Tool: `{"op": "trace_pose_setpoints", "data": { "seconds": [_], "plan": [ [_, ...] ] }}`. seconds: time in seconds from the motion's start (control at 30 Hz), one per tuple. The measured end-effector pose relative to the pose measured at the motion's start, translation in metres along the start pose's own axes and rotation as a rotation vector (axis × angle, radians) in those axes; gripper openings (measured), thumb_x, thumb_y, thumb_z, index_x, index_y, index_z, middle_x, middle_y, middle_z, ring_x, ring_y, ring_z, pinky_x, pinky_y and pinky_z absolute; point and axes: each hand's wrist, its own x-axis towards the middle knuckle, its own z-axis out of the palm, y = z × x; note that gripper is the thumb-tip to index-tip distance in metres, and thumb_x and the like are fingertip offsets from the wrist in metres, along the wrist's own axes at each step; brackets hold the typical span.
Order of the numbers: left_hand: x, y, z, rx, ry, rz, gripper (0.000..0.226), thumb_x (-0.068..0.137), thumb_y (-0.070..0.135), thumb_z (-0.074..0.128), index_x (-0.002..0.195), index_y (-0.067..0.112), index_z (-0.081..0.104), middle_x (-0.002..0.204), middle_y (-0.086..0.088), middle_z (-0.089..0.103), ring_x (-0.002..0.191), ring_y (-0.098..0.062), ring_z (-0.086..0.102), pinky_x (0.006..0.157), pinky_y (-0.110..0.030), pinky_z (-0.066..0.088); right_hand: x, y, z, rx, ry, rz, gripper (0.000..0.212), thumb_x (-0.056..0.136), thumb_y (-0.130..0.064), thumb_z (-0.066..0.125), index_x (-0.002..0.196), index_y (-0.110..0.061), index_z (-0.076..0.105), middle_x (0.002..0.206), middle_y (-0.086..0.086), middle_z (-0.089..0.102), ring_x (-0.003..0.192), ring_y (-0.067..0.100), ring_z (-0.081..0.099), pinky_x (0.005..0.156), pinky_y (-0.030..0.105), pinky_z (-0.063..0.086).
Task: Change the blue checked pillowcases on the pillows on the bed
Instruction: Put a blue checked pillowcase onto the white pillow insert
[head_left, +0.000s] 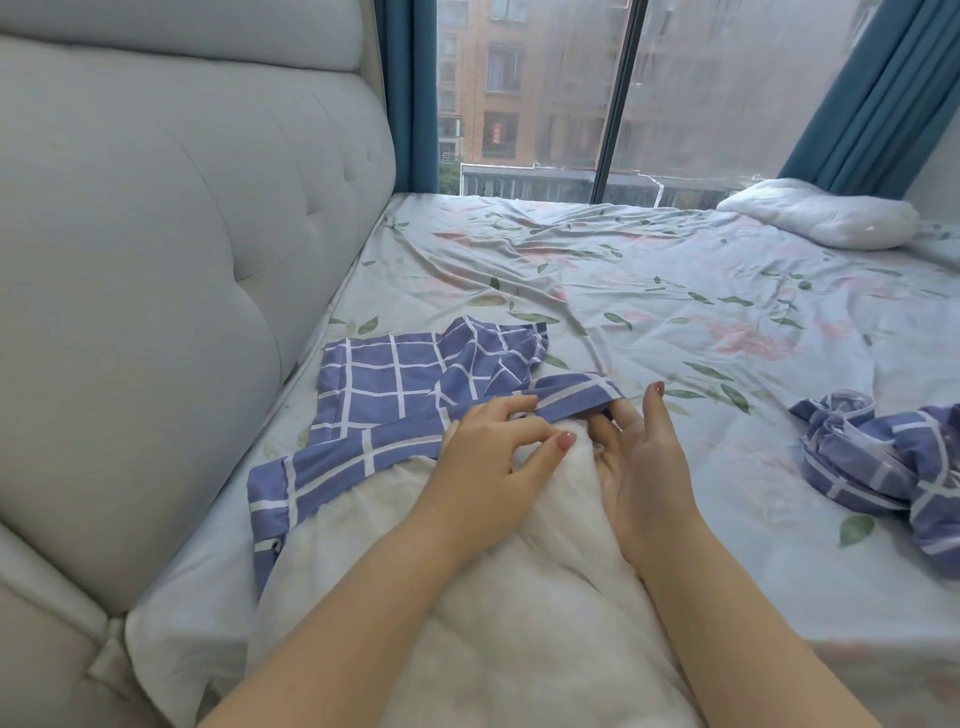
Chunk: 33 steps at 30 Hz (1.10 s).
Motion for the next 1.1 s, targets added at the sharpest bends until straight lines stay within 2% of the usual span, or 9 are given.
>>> {"op": "trace_pose_setpoints", "data": {
  "seconds": [0.1, 0.23, 0.4, 0.5, 0.57, 0.73, 0.83, 1.0, 1.1],
  "plan": [
    [0.000, 0.000, -0.001, -0.009, -0.034, -0.067, 0.032, 0.097, 0.054, 0.048, 0.108, 0.038, 0.074, 0.148, 0.011, 0.045, 0.138, -0.004, 0.035, 0.117, -0.047, 0.023, -0.001, 0.001, 0.001, -0.031, -0.022, 0.008, 0.064, 0.101, -0.057, 0.022, 0.133, -0.013, 0.056, 0.124, 0.008, 0.067, 0.109, 0.022, 0.067, 0.087, 0.033, 0.053],
    [-0.002, -0.002, 0.003, 0.114, -0.064, -0.041, 0.042, 0.096, 0.061, 0.038, 0.109, 0.040, 0.071, 0.150, 0.018, 0.043, 0.137, -0.006, 0.034, 0.114, -0.043, 0.025, -0.003, 0.004, 0.006, -0.067, -0.056, 0.003, 0.059, 0.102, -0.054, 0.022, 0.132, -0.015, 0.055, 0.123, 0.007, 0.068, 0.101, 0.017, 0.070, 0.074, 0.027, 0.058],
    [-0.011, -0.004, 0.009, 0.227, -0.046, 0.050, 0.073, 0.082, 0.071, 0.016, 0.130, 0.040, 0.060, 0.146, 0.027, 0.043, 0.130, -0.003, 0.035, 0.109, -0.039, 0.027, -0.007, 0.004, 0.011, -0.059, -0.043, 0.007, 0.063, 0.100, -0.056, 0.025, 0.129, -0.011, 0.058, 0.120, 0.009, 0.066, 0.101, 0.018, 0.068, 0.082, 0.028, 0.057],
    [-0.016, -0.008, 0.008, 0.190, -0.019, 0.087, 0.065, 0.084, 0.068, 0.027, 0.132, 0.039, 0.059, 0.142, 0.026, 0.049, 0.126, -0.003, 0.040, 0.109, -0.041, 0.031, -0.006, 0.007, 0.012, -0.007, 0.009, 0.003, 0.059, 0.098, -0.058, 0.032, 0.113, -0.007, 0.056, 0.090, 0.010, 0.054, 0.091, 0.023, 0.057, 0.089, 0.034, 0.049],
    [-0.017, -0.012, 0.008, 0.146, 0.032, 0.111, 0.057, 0.084, 0.063, 0.040, 0.129, 0.036, 0.063, 0.135, 0.027, 0.053, 0.120, -0.004, 0.045, 0.106, -0.040, 0.037, -0.005, 0.010, 0.012, -0.010, 0.049, -0.025, 0.058, 0.097, -0.058, 0.037, 0.113, -0.007, 0.059, 0.084, 0.006, 0.054, 0.091, 0.023, 0.057, 0.095, 0.039, 0.048],
    [-0.017, -0.015, 0.004, 0.042, 0.114, 0.103, 0.042, 0.080, 0.041, 0.075, 0.121, 0.033, 0.069, 0.118, 0.030, 0.059, 0.109, -0.006, 0.049, 0.097, -0.017, 0.037, -0.009, 0.003, 0.009, -0.112, 0.022, -0.036, 0.072, 0.098, -0.062, 0.023, 0.111, -0.009, 0.069, 0.098, 0.016, 0.059, 0.098, 0.028, 0.056, 0.104, 0.045, 0.043],
    [-0.017, -0.018, 0.004, 0.060, 0.155, 0.087, 0.040, 0.078, 0.032, 0.081, 0.117, 0.029, 0.072, 0.114, 0.025, 0.064, 0.104, -0.010, 0.050, 0.090, -0.005, 0.032, -0.014, -0.006, -0.006, -0.236, -0.034, 0.020, 0.080, 0.094, -0.069, 0.015, 0.106, -0.017, 0.074, 0.096, 0.017, 0.070, 0.095, 0.026, 0.067, 0.094, 0.043, 0.047],
    [-0.018, -0.019, 0.008, 0.085, 0.213, 0.101, 0.032, 0.079, 0.031, 0.081, 0.111, 0.029, 0.076, 0.109, 0.019, 0.069, 0.094, -0.011, 0.052, 0.084, -0.010, 0.037, -0.047, -0.012, -0.035, -0.342, -0.196, 0.093, 0.081, 0.082, -0.083, 0.026, 0.125, -0.026, 0.063, 0.124, 0.002, 0.068, 0.121, 0.020, 0.060, 0.095, 0.043, 0.045],
    [-0.018, -0.018, 0.009, 0.057, 0.252, 0.137, 0.024, 0.081, 0.028, 0.076, 0.105, 0.028, 0.077, 0.109, 0.025, 0.066, 0.089, -0.016, 0.054, 0.079, -0.021, 0.045, -0.057, -0.006, -0.042, -0.359, -0.319, 0.055, 0.100, 0.075, -0.085, 0.035, 0.119, 0.001, 0.061, 0.128, 0.000, 0.066, 0.121, 0.022, 0.060, 0.084, 0.031, 0.054]
  ]
}}
